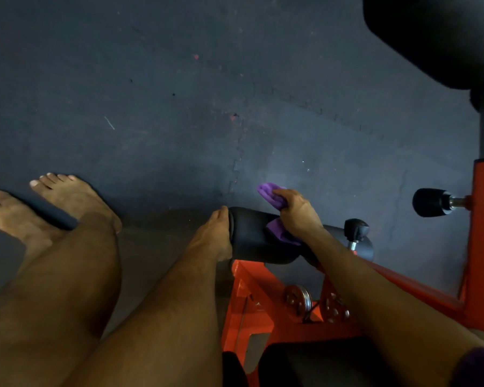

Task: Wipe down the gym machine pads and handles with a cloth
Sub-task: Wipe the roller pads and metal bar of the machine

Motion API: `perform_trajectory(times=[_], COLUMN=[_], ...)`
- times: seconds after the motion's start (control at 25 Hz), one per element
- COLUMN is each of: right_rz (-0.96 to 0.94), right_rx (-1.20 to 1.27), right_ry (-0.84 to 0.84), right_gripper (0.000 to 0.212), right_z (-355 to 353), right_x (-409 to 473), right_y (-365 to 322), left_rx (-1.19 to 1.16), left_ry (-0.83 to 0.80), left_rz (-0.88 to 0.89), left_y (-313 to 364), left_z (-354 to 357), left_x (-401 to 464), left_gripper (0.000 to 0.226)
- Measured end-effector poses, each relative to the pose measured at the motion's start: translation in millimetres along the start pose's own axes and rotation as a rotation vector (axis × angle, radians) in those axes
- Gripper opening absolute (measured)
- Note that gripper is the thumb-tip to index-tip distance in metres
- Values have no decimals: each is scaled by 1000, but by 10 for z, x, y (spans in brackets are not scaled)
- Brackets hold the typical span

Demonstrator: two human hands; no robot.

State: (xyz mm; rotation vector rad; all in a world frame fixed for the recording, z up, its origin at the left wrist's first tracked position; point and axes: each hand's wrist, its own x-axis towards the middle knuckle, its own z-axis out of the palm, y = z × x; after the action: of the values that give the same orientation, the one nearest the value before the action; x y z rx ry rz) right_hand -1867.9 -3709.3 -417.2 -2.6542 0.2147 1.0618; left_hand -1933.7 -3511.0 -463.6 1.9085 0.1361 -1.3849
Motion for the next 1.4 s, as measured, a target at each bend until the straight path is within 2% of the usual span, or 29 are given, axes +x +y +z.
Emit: perform_trajectory(times=[0.04,0.12,0.16,0.28,0.36,0.4,0.48,0.6,0.72,0.8,0.92,1.0,1.08,1.2,1.32,1.4], right_rz=[-72,-178,-176,44,144,124,-1,-161,-118,-39,66,-21,-144,-242,-102,53], right_rx=[-8,-176,-236,-268,-239,-189,-55,27,-56,-164,-208,-110,4,-130,-316,-284], right_ry=[-48,-186,-218,-277,-292,-270,-222,-226,-272,-305,-315,-264,-259,-365,-482,-503], right_gripper=[65,72,77,84,72,65,60,58,64,71,66,63,62,64,81,78], right_z=[117,372,391,112,-26,-21,107,205,124,25,-42,-34,54,166,-27,-186], right_x=[-45,-144,-121,-53,-55,-38,-1,37,70,114,99,129,180,210,201,159], right_y=[-134,-288,-223,237,351,283,-17,-322,-49,247,349,83,-230,-278,142,329], left_rx=[-24,-100,-143,-197,-211,-209,-174,-102,-103,-188,-191,-164,-114,-22,97,184], left_ry=[-13,-20,-26,-23,-3,-9,-16,-9,-74,-56,31,18,-13,-15,28,47], left_rz=[13,48,54,6,-5,-4,10,107,89,52,56,68,117,230,308,301], left_y=[-16,-59,-63,3,32,34,24,-114,-149,-94,-26,-67,-179,-227,-92,-38], left_z=[-26,-60,-66,-23,-26,-42,-30,37,51,7,-11,-15,43,122,122,99], left_x=[32,65,67,37,85,116,117,57,10,34,77,104,102,43,-6,-6], left_gripper=[122,115,111,101,98,98,102,123,135,123,100,105,124,136,128,123])
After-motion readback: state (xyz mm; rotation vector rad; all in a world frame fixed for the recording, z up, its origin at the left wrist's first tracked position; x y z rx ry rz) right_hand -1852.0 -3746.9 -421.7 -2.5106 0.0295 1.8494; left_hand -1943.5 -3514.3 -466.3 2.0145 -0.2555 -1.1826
